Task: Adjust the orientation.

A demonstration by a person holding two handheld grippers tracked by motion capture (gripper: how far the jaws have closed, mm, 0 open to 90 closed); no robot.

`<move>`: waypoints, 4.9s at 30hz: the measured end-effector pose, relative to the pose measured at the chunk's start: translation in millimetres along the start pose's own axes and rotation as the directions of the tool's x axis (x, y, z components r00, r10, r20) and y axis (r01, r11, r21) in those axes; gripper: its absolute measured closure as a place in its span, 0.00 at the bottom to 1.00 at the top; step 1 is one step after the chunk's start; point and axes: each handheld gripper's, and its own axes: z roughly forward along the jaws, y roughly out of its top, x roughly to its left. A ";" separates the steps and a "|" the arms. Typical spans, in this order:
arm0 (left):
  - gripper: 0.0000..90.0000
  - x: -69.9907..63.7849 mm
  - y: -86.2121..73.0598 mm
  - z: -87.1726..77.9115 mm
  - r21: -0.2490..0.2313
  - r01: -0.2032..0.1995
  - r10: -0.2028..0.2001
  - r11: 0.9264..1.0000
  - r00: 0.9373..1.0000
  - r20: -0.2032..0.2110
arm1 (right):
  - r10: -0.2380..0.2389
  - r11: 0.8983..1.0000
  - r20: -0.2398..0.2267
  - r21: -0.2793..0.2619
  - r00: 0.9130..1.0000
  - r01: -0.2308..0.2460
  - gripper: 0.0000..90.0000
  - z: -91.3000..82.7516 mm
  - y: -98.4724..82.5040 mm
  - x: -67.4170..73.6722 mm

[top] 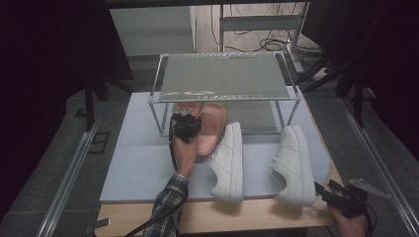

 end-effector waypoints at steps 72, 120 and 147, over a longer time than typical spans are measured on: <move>1.00 -12.0 -71.4 -47.0 0.065 -0.263 0.244 0.962 0.946 0.212 | -0.006 1.000 0.008 0.001 1.000 0.006 0.27 0.1 -0.2 1.2; 1.00 -17.4 -31.1 20.9 0.116 -0.223 0.208 0.968 0.969 0.132 | -0.008 1.000 0.006 0.002 1.000 0.008 0.27 0.1 -0.2 1.0; 1.00 -8.2 -34.7 -8.1 0.079 -0.215 0.200 0.973 0.965 0.169 | -0.012 1.000 0.007 0.003 1.000 0.012 0.27 0.1 -0.2 1.2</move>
